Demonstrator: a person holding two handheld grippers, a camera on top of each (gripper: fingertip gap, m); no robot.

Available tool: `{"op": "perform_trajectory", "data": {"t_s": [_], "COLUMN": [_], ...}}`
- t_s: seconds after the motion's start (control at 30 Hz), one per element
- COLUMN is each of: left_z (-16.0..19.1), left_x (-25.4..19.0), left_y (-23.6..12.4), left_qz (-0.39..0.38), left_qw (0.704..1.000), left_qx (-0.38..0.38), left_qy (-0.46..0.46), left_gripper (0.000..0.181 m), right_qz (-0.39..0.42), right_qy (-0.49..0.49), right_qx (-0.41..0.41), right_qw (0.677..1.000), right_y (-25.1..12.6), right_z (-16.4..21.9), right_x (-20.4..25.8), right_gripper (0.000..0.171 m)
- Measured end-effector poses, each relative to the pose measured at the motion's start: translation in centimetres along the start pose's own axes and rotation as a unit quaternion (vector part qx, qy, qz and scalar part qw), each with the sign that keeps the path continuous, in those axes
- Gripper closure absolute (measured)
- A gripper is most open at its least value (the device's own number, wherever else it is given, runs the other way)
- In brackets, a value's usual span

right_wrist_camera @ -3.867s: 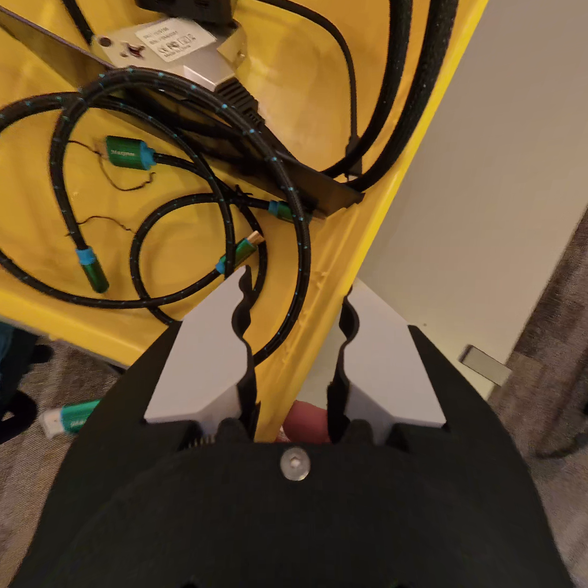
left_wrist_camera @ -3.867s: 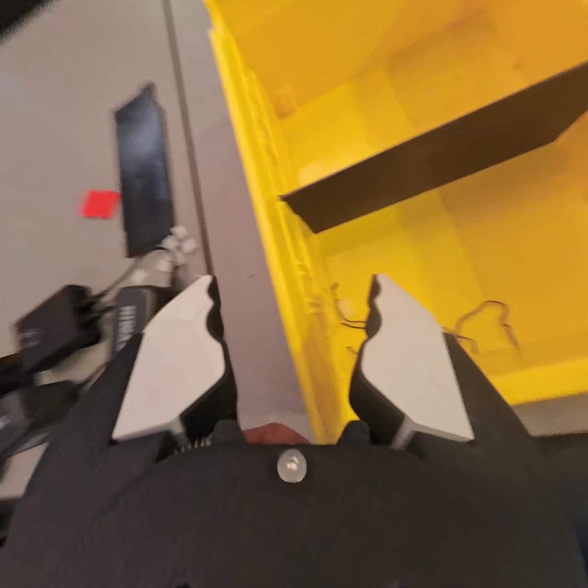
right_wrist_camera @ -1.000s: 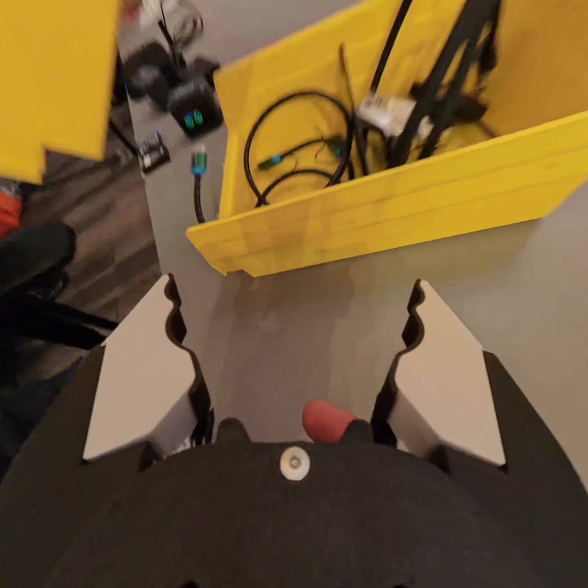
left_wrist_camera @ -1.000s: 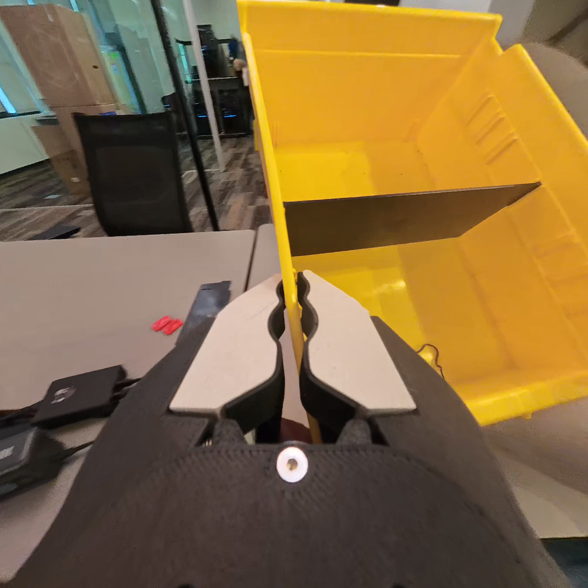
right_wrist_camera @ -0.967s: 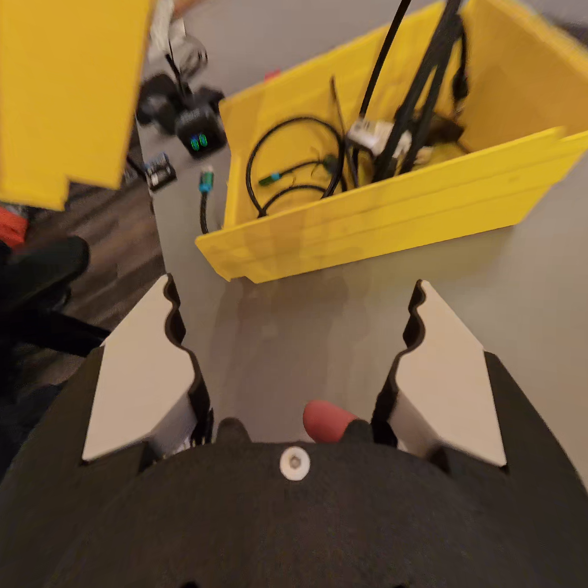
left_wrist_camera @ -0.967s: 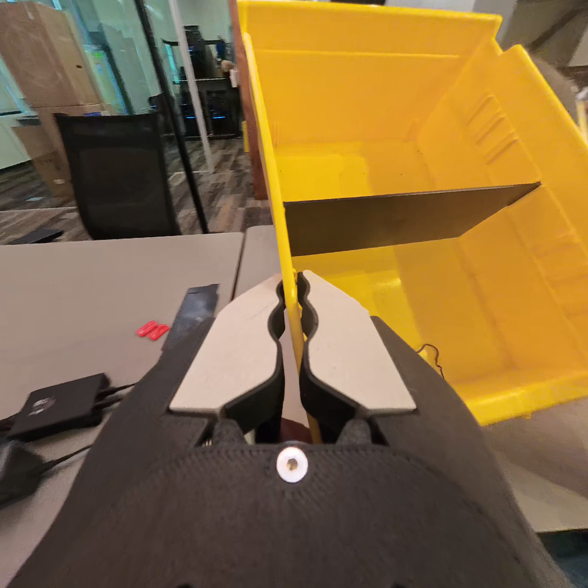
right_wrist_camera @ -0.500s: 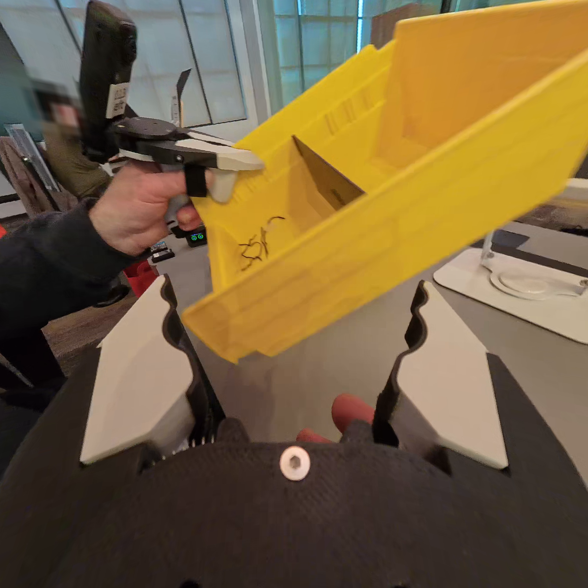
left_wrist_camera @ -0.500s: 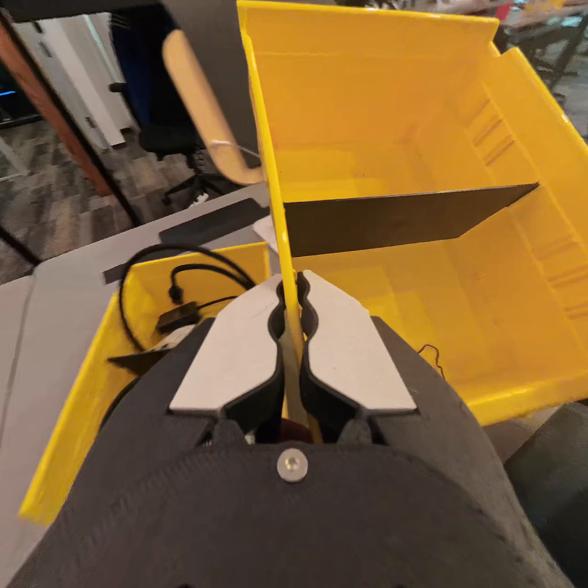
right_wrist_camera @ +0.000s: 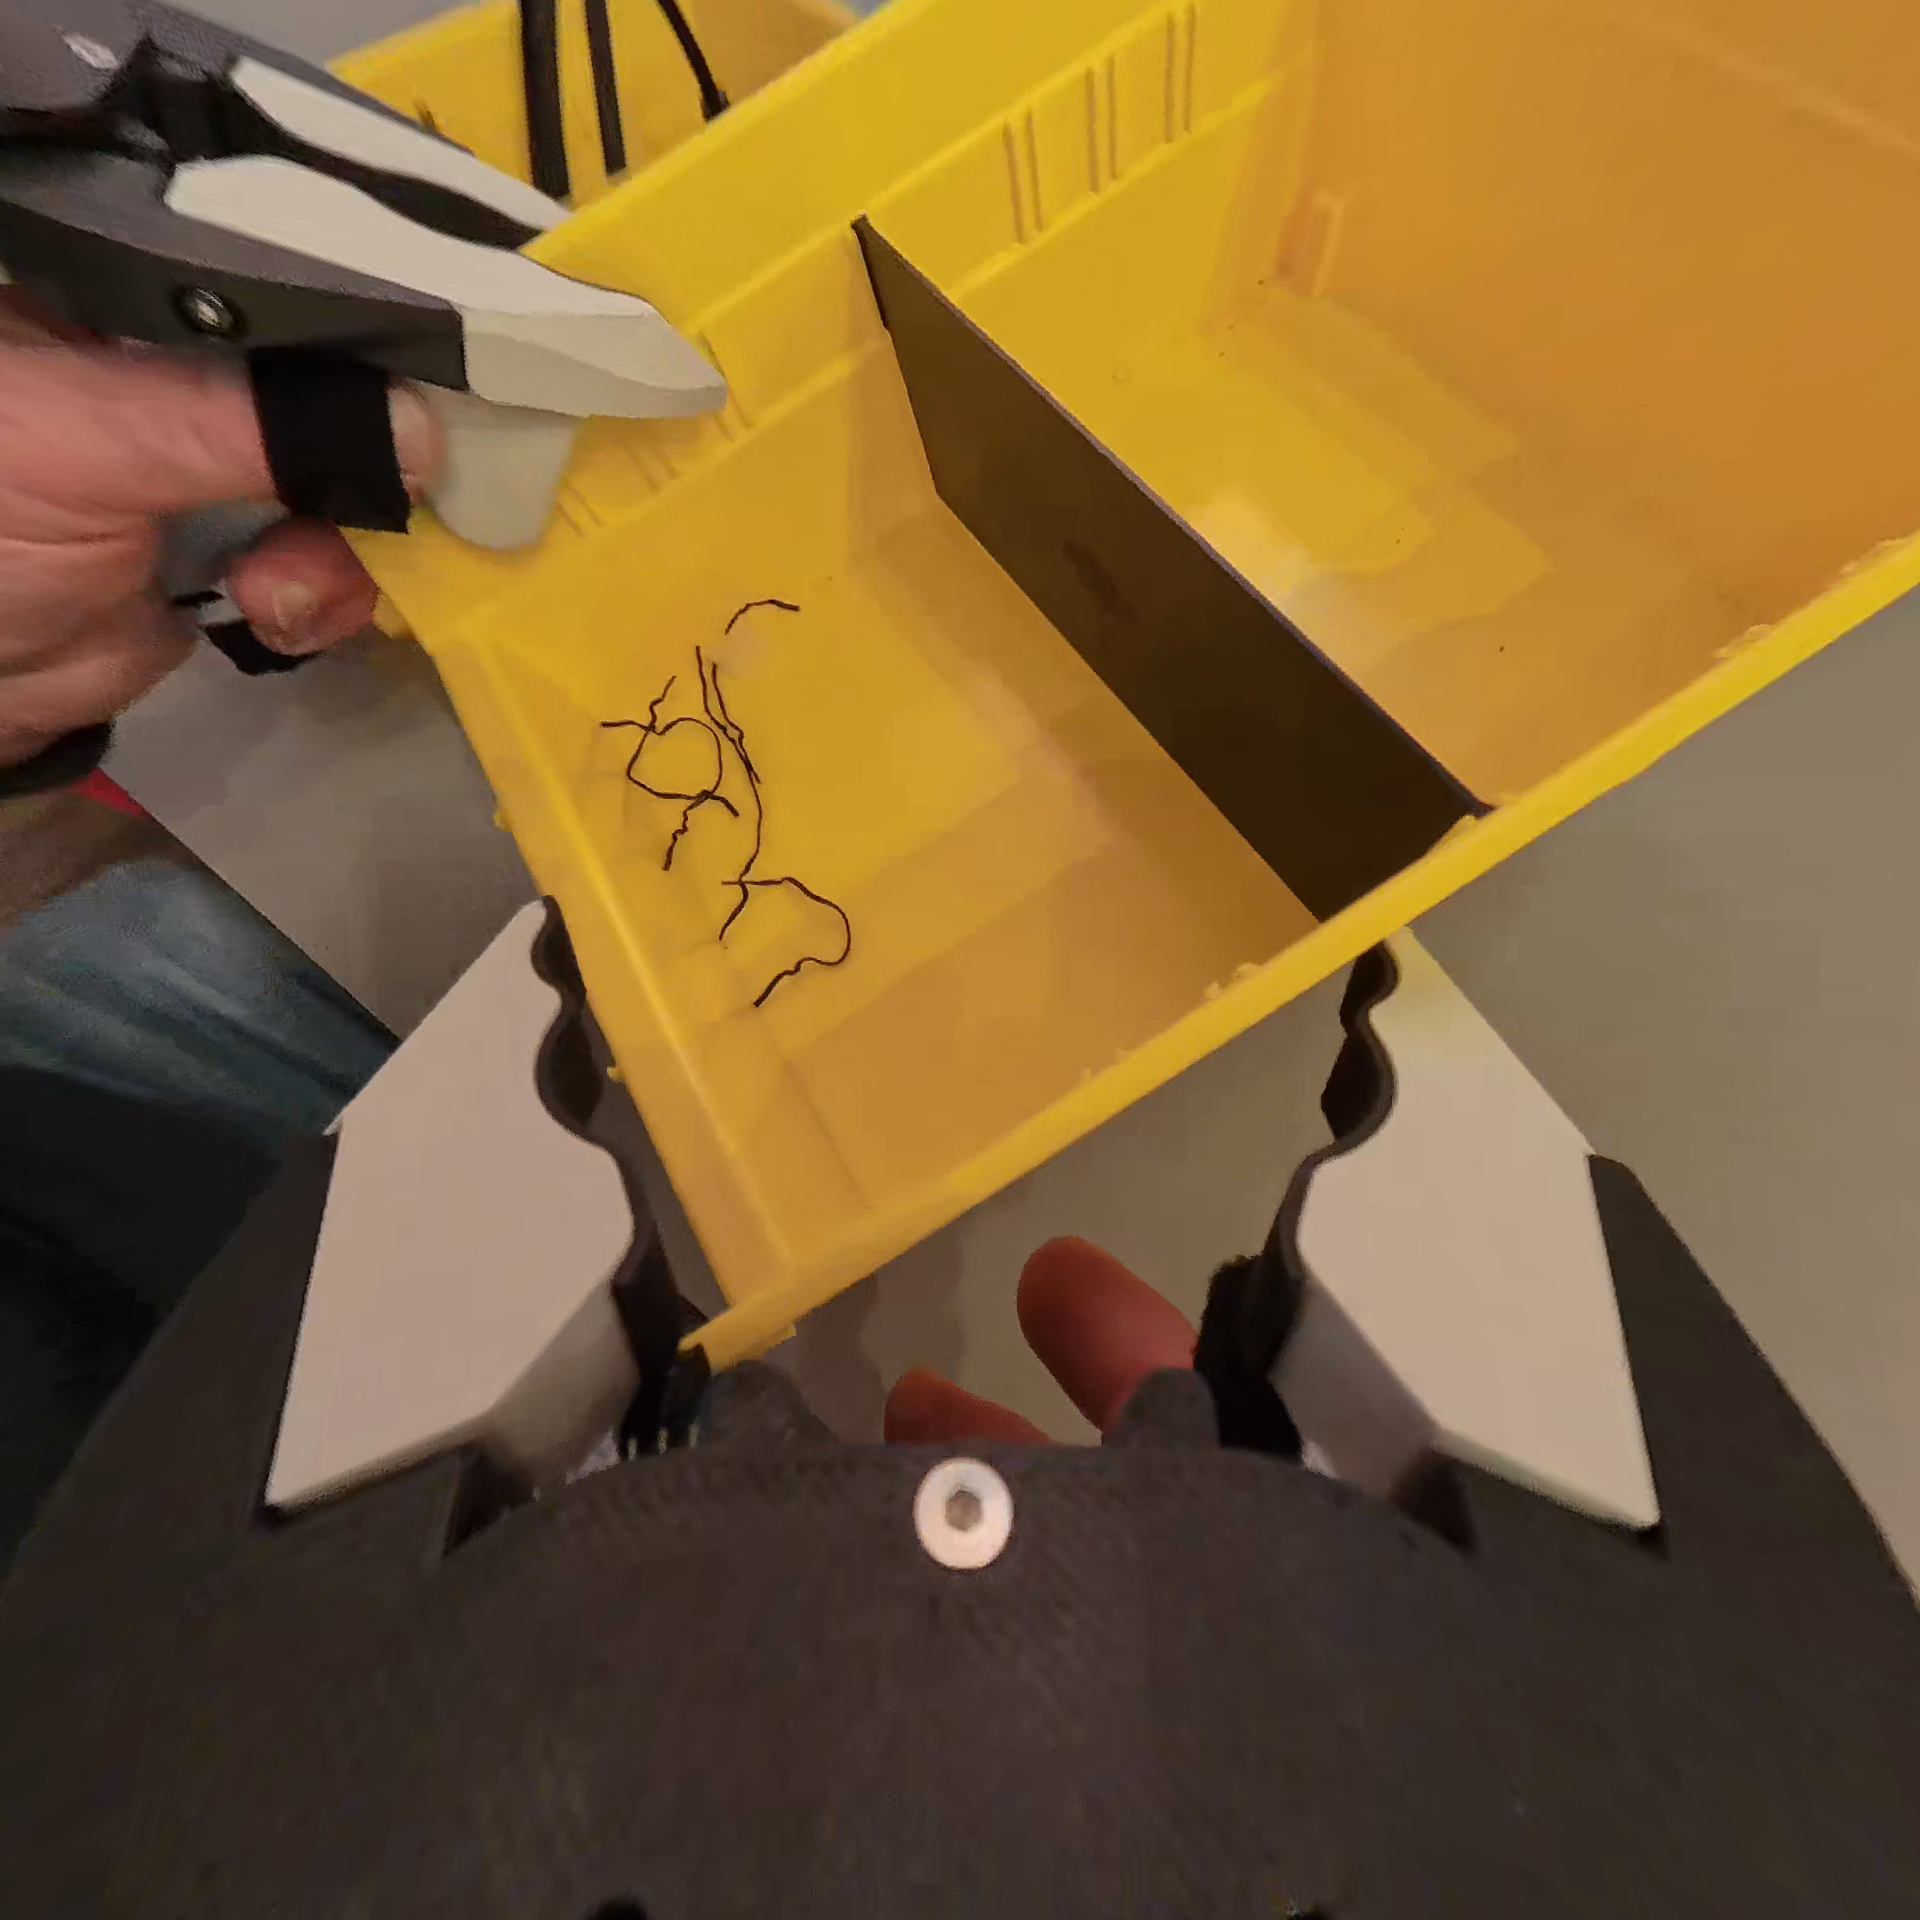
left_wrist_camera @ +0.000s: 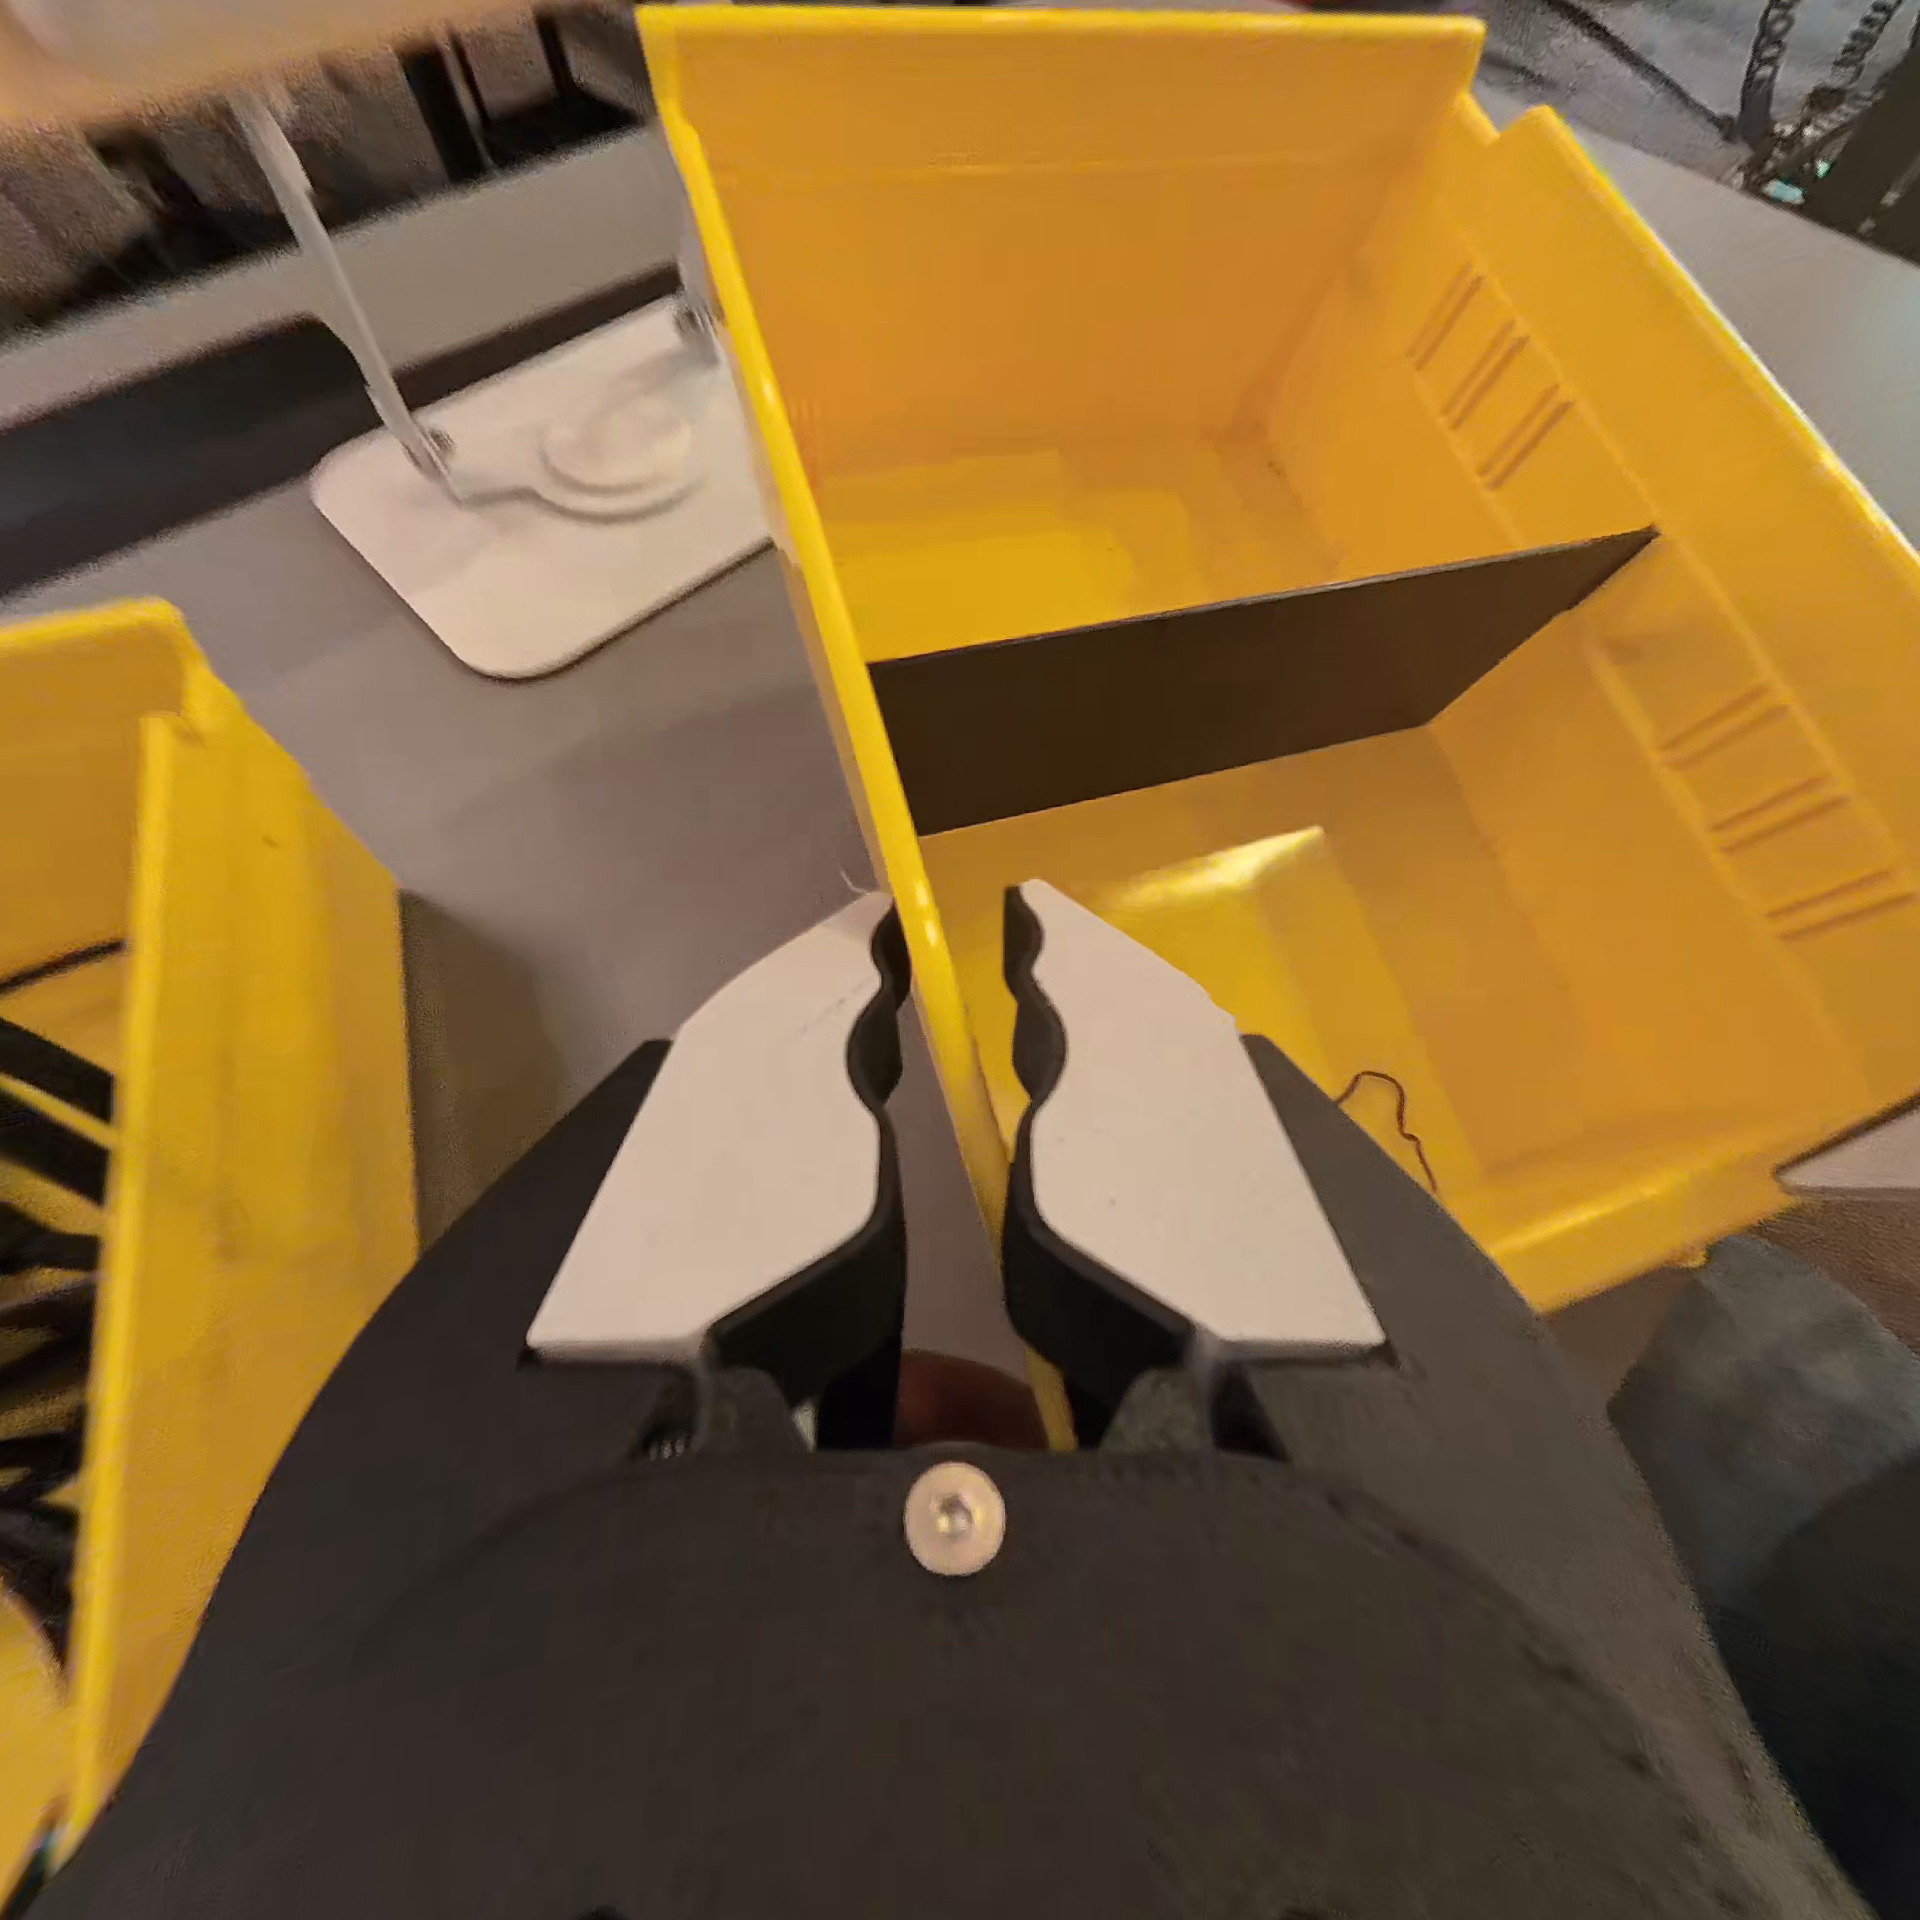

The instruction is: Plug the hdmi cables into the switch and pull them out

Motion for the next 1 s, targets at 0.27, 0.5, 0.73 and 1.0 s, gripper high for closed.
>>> {"op": "perform_trajectory", "data": {"t_s": [0.27,0.5,0.73,1.0], "left_z": [3.6,2.1,0.8,9.6], "left_x": [-1.4,-3.2,6.2,25.1], "left_y": [1.3,-3.4,-13.6,-21.2], "left_qz": [0.076,0.128,-0.047,-0.264], "left_qw": [0.993,0.988,0.998,0.962], "left_qx": [0.065,0.064,-0.027,0.043], "left_qy": [-0.062,-0.051,0.008,-0.06], "left_gripper": [0.139,0.105,0.1,0.097], "right_qz": [0.02,0.05,0.073,0.093], "right_qy": [-0.002,-0.047,-0.06,-0.048], "right_qx": [0.038,0.054,0.079,0.103], "right_qw": [0.999,0.996,0.992,0.989], "right_y": [0.8,0.6,0.8,0.6], "right_z": [1.7,1.8,2.1,2.7], "right_x": [-1.6,-2.1,-3.3,-5.7], "right_gripper": [0.053,0.073,0.097,0.135]}}
Point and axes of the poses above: each gripper's, where its closed fingertips meet, y out along the fingers, z out of its underside, x = y × z across the jaws, the point moved 3 cm from there along -y, back along the fingers, and after that the axes turned 3 degrees about y, right-handed, at the moved point
